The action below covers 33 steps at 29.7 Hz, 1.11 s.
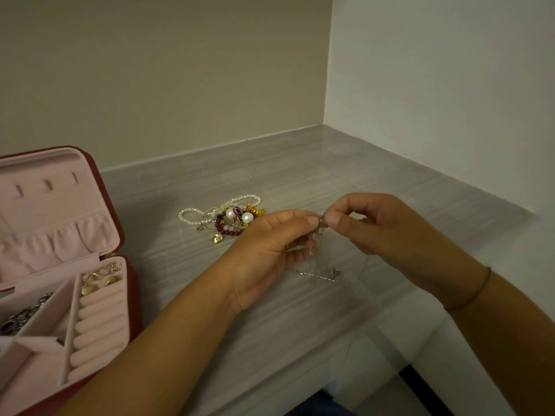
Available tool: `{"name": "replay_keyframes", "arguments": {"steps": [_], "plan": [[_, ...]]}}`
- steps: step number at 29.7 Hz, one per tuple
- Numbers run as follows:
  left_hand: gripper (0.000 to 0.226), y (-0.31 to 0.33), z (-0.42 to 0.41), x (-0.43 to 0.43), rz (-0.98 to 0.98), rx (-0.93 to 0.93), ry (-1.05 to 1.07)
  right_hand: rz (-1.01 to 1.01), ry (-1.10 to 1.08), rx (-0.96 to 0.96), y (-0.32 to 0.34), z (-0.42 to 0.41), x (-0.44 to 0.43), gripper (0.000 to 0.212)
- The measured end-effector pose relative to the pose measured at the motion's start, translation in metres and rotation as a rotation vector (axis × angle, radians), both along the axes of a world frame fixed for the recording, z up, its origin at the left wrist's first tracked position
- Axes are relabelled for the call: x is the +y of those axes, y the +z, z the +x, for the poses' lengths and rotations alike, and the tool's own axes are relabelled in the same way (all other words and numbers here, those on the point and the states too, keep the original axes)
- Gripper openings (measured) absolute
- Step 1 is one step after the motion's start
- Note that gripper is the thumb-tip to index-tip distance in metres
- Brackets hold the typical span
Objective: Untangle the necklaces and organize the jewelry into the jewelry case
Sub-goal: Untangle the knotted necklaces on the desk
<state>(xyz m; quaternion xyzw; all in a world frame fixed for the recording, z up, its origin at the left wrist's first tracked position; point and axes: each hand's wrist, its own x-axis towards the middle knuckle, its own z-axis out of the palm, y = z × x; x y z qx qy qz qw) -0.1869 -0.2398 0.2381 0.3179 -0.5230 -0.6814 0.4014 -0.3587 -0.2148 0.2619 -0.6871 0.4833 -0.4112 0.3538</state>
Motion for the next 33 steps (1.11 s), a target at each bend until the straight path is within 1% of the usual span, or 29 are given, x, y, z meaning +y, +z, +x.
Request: {"name": "replay_keyframes", "arguments": {"steps": [3,6,8,10,13,14,17,21,25,26,28,29,32,33], "plan": [[0.016,-0.002,0.001,-0.002,-0.027,-0.017,0.036,0.044,-0.034,-0.069,-0.003,0.002,0.000,0.022],[0.016,-0.004,0.001,-0.003,-0.066,-0.029,0.062,0.126,-0.039,-0.126,-0.008,0.003,-0.002,0.021],[0.015,-0.004,0.001,-0.003,-0.088,-0.043,0.073,0.174,-0.028,-0.214,-0.010,0.004,-0.003,0.024],[0.014,-0.004,0.001,-0.003,-0.094,-0.050,0.084,0.200,-0.040,-0.288,-0.012,0.005,-0.004,0.022],[0.005,-0.004,0.001,-0.004,-0.075,-0.038,0.100,0.234,-0.086,-0.397,-0.016,0.004,-0.006,0.015],[0.007,-0.004,0.001,-0.004,-0.068,-0.038,0.105,0.246,-0.092,-0.439,-0.017,0.005,-0.006,0.011],[0.012,-0.004,0.001,-0.005,-0.035,-0.045,0.086,0.271,-0.094,-0.554,-0.021,0.009,-0.005,0.010],[0.016,-0.003,0.000,-0.006,0.049,0.031,0.071,0.292,-0.089,-0.682,-0.020,0.009,-0.007,0.012],[0.026,-0.001,0.000,-0.009,0.124,0.143,0.088,0.328,-0.050,-0.743,-0.021,0.006,-0.007,0.014],[0.026,-0.002,0.000,-0.009,0.131,0.147,0.084,0.337,-0.035,-0.751,-0.021,0.007,-0.006,0.015],[0.017,-0.003,-0.001,-0.008,0.137,0.151,0.070,0.344,-0.022,-0.752,-0.023,0.008,-0.005,0.017],[0.016,-0.003,-0.001,-0.008,0.142,0.160,0.068,0.338,-0.028,-0.748,-0.025,0.009,-0.004,0.018],[0.024,-0.003,0.001,-0.011,0.152,0.213,0.077,0.296,-0.090,-0.725,-0.028,0.011,-0.004,0.018],[0.023,-0.002,0.002,-0.012,0.148,0.235,0.076,0.281,-0.124,-0.698,-0.030,0.010,-0.004,0.019]]}}
